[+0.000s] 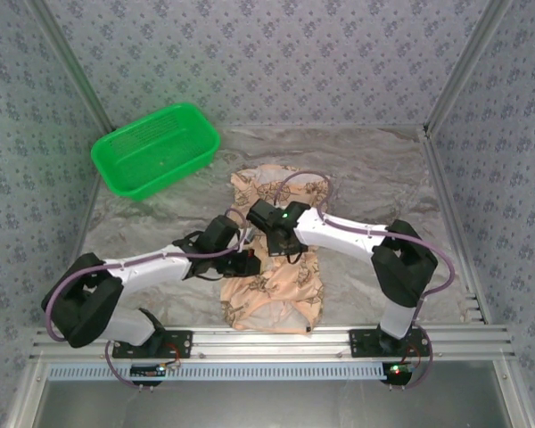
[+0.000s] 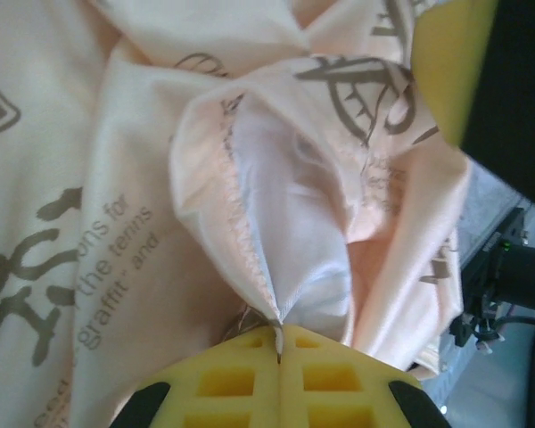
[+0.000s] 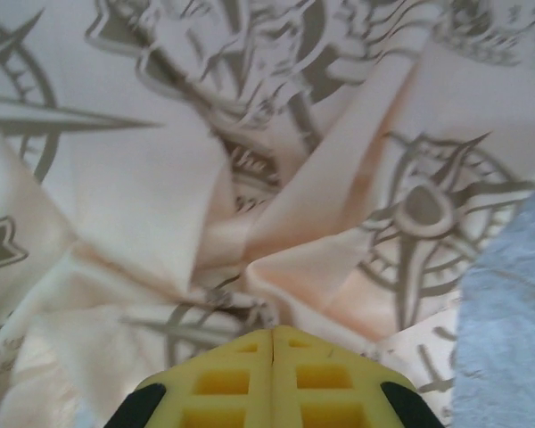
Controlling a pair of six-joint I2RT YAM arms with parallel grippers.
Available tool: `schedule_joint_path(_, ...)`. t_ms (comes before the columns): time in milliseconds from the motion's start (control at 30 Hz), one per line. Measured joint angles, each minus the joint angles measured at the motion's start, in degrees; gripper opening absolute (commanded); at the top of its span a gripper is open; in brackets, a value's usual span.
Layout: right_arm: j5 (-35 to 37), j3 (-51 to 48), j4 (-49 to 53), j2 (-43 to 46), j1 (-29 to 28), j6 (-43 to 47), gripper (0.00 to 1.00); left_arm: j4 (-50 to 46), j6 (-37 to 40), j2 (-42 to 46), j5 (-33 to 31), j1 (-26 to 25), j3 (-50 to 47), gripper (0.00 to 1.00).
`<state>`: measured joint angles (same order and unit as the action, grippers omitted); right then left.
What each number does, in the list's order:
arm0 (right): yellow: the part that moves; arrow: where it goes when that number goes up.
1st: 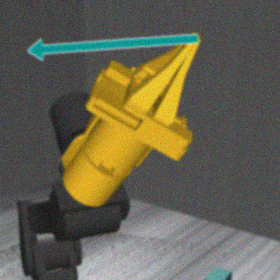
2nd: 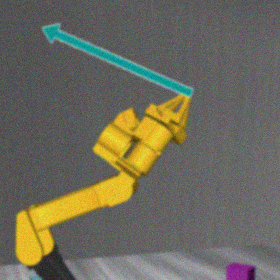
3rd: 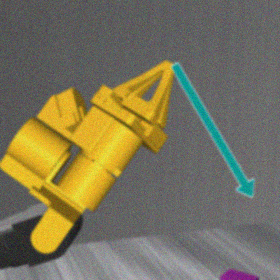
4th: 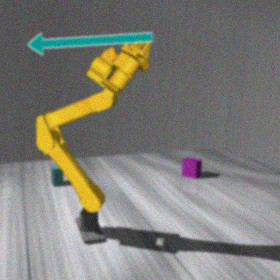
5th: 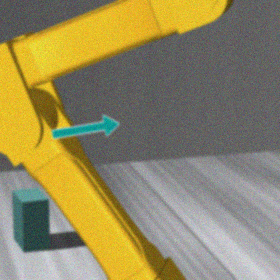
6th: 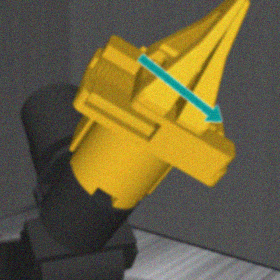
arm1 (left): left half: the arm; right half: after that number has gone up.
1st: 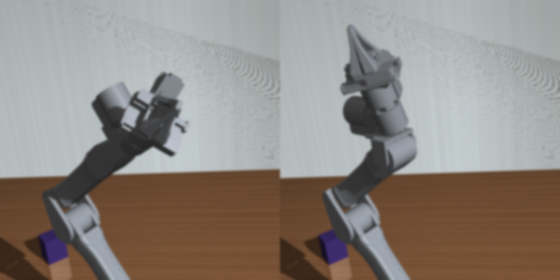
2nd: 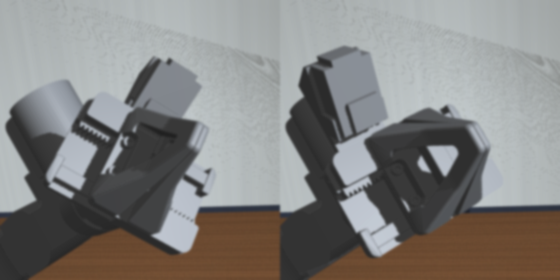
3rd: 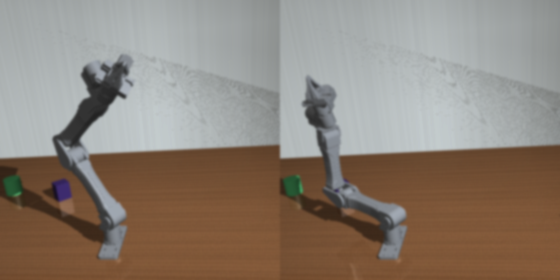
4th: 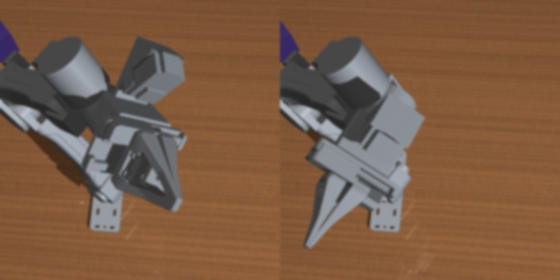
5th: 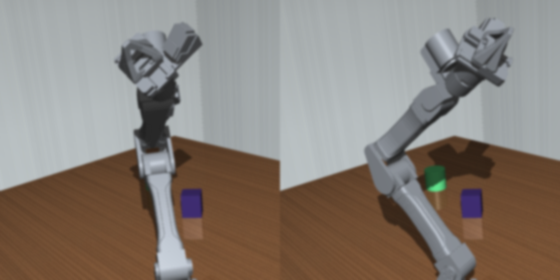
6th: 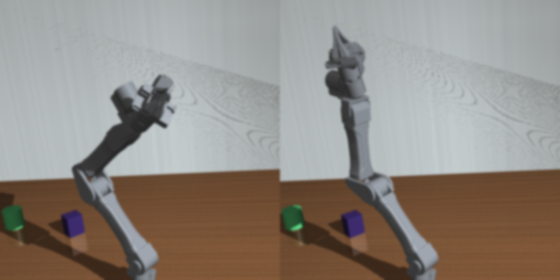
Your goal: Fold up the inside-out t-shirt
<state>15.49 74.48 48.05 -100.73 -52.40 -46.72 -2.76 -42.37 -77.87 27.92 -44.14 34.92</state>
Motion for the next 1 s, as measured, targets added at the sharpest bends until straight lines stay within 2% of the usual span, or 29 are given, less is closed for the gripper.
schedule_joint_path(33,-0.1,0.0,0.0,0.4,0.7,0.8,0.01,0.0,0.2,0.7,0.2,0.1,0.0,0.0)
schedule_joint_path(100,-1.9,0.0,-0.3,1.4,2.5,3.0,0.32,0.0,0.5,2.7,0.7,0.3,0.0,0.0)
schedule_joint_path(167,-3.8,0.4,-0.5,2.0,3.4,5.2,0.47,0.6,0.7,4.0,1.1,0.3,-0.1,0.0)
schedule_joint_path(367,-10.4,0.2,-2.2,2.5,-1.5,8.6,0.53,4.0,0.8,5.0,3.0,0.7,-2.3,0.0)
schedule_joint_path(500,-12.8,-1.5,-3.1,2.6,-2.2,8.6,0.54,4.5,0.8,5.1,3.4,0.7,-4.0,0.0)
schedule_joint_path(567,-12.7,-2.0,-3.5,2.6,-2.5,8.4,0.5,4.4,0.8,5.1,3.7,0.7,-4.2,0.0)
schedule_joint_path(600,-12.6,-2.1,-3.9,2.6,-2.7,8.2,0.43,4.3,0.8,5.1,3.8,0.8,-4.2,0.0)
schedule_joint_path(733,-10.9,-2.4,-5.1,1.5,-3.3,6.3,0.03,6.0,0.8,5.1,4.0,1.4,-4.3,0.0)
schedule_joint_path(867,-6.7,-2.4,-4.2,0.9,-3.1,4.5,0.0,8.3,1.0,5.6,4.5,1.8,-4.8,0.03)
schedule_joint_path(1000,-3.4,-2.4,-2.1,2.7,-0.5,4.6,0.0,9.2,3.6,9.0,4.9,1.7,-6.6,0.0)
